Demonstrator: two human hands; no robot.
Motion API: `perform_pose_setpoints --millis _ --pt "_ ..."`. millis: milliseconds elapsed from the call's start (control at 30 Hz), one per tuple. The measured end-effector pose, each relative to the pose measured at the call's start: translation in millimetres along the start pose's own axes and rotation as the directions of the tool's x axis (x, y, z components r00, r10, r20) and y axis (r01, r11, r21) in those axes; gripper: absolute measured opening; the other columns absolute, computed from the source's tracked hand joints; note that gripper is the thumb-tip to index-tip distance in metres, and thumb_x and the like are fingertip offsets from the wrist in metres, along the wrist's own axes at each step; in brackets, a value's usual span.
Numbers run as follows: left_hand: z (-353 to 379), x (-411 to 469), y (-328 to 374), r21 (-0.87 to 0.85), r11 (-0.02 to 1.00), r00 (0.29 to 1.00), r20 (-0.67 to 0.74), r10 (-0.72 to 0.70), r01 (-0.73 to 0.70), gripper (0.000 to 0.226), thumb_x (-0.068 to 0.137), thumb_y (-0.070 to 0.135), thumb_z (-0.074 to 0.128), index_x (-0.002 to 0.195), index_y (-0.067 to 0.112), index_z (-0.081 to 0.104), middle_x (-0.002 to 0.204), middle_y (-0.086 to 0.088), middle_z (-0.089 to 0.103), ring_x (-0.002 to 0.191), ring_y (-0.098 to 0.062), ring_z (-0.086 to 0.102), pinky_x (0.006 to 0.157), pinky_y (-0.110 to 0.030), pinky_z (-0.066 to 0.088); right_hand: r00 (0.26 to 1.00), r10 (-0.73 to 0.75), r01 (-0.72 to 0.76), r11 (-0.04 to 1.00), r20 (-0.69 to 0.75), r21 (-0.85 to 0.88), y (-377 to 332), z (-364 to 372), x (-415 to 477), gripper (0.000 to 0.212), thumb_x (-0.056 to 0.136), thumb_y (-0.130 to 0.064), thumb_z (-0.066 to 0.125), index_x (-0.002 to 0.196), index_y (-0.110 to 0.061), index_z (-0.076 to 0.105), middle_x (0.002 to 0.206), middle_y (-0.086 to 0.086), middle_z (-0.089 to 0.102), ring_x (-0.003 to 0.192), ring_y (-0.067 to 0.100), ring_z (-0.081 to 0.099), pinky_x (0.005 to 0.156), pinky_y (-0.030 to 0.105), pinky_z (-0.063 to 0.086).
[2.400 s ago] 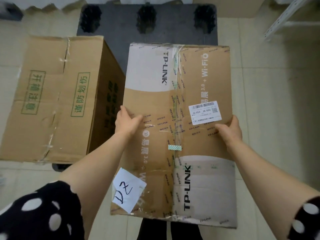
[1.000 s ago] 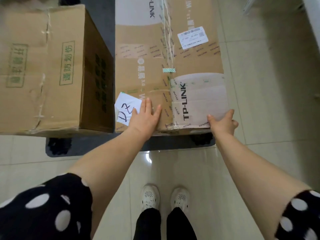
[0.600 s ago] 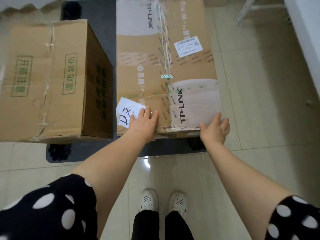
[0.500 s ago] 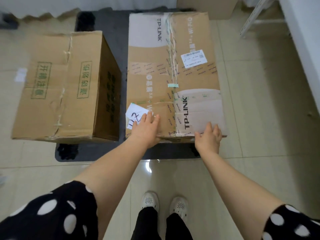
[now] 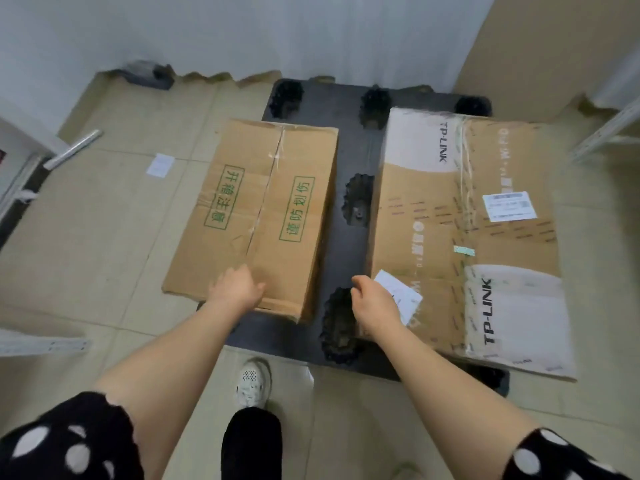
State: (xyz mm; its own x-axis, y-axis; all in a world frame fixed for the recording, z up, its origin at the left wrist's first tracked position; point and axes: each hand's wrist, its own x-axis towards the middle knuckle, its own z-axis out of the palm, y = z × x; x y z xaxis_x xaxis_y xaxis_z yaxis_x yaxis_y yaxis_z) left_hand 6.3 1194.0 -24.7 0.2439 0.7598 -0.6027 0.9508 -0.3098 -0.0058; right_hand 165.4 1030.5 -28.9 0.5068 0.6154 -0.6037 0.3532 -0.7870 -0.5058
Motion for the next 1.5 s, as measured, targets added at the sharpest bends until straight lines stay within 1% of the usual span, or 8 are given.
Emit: perform_pose_setpoints --millis 133,367,567,733,900,1100,1300,1500 --pt "-14 73 -58 -0.122 0.977 0.984 -0.006 -0.179 0.176 0.056 0.093 0.042 0.053 0.134 0.005 0.043 0.136 -0.021 0.044 0.126 -0.037 0.042 0.104 -0.041 0.036 0.993 0.118 -0.119 0.989 0.016 0.083 -60 52 60 0.041 0.102 -0.018 0.035 0.14 -0.003 0.038 0.142 0.014 0.046 0.129 0.03 0.044 0.1 0.033 0.037" --pt "-30 183 -132 -0.31 0.908 0.959 0.123 -0.257 0.283 0.085 0.095 0.034 0.055 0.15 0.002 0.0 0.15 -0.025 0.027 0.137 -0.039 0.029 0.112 -0.043 0.026 0.873 0.488 -0.467 0.833 0.002 0.296 -109 108 129 0.065 0.098 -0.021 0.048 0.149 -0.004 0.013 0.148 0.017 0.034 0.133 0.034 0.039 0.108 0.045 0.036" --pt "-24 219 -148 -0.28 0.942 0.973 0.19 -0.133 0.184 0.047 0.097 0.039 0.048 0.121 -0.001 0.057 0.124 -0.022 0.059 0.114 -0.039 0.055 0.094 -0.04 0.045 0.831 0.555 -0.525 0.809 -0.048 0.265 -113 114 146 0.068 0.096 -0.022 0.052 0.149 -0.002 0.013 0.149 0.02 0.031 0.134 0.036 0.038 0.109 0.045 0.036" --pt "-23 222 -161 -0.429 0.872 0.96 0.24 -0.145 0.238 0.05 0.096 0.044 0.048 0.102 -0.002 0.068 0.107 -0.023 0.067 0.1 -0.039 0.062 0.089 -0.041 0.051 0.825 0.554 -0.508 0.815 -0.114 0.278 -118 104 166 0.064 0.093 -0.02 0.055 0.145 -0.001 0.023 0.144 0.02 0.038 0.131 0.037 0.04 0.108 0.047 0.037" --pt "-19 201 -159 -0.625 0.633 0.864 0.483 -0.145 0.456 0.038 0.097 0.032 0.053 0.098 -0.005 0.06 0.088 -0.018 0.065 0.075 -0.031 0.065 0.066 -0.037 0.059 0.893 0.424 -0.398 0.9 -0.152 0.177 -127 74 201 0.062 0.09 -0.017 0.055 0.144 -0.007 0.027 0.145 0.017 0.038 0.133 0.037 0.036 0.111 0.049 0.03" --pt "-16 171 -147 -0.508 0.679 0.703 0.711 -0.018 0.53 0.034 0.102 0.031 0.043 0.102 0.0 0.058 0.094 -0.017 0.067 0.081 -0.025 0.067 0.066 -0.029 0.057 0.966 0.259 -0.254 0.959 0.021 -0.124 -160 61 215 0.082 0.094 -0.033 0.055 0.153 -0.029 -0.001 0.158 0.005 -0.022 0.145 0.026 -0.019 0.114 0.059 0.001" --pt "-22 191 -127 -0.656 0.593 0.883 0.377 -0.278 0.467 0.036 0.092 0.039 0.06 0.098 0.003 0.058 0.096 -0.018 0.064 0.086 -0.036 0.066 0.075 -0.044 0.058 0.926 0.371 -0.377 0.918 -0.066 -0.126 -146 87 179 0.109 0.081 -0.045 0.07 0.151 -0.028 -0.011 0.153 0.013 -0.031 0.142 0.034 -0.026 0.111 0.067 0.001" --pt "-12 196 -127 -0.661 0.497 0.827 0.441 -0.348 0.562 0.032 0.092 0.025 0.063 0.099 -0.005 0.055 0.103 -0.026 0.064 0.073 -0.037 0.065 0.046 -0.033 0.055 0.942 0.334 -0.334 0.925 -0.03 -0.178 -134 88 183 0.097 0.086 -0.042 0.066 0.146 -0.048 -0.009 0.15 0.014 -0.037 0.138 0.043 -0.03 0.108 0.071 0.0"
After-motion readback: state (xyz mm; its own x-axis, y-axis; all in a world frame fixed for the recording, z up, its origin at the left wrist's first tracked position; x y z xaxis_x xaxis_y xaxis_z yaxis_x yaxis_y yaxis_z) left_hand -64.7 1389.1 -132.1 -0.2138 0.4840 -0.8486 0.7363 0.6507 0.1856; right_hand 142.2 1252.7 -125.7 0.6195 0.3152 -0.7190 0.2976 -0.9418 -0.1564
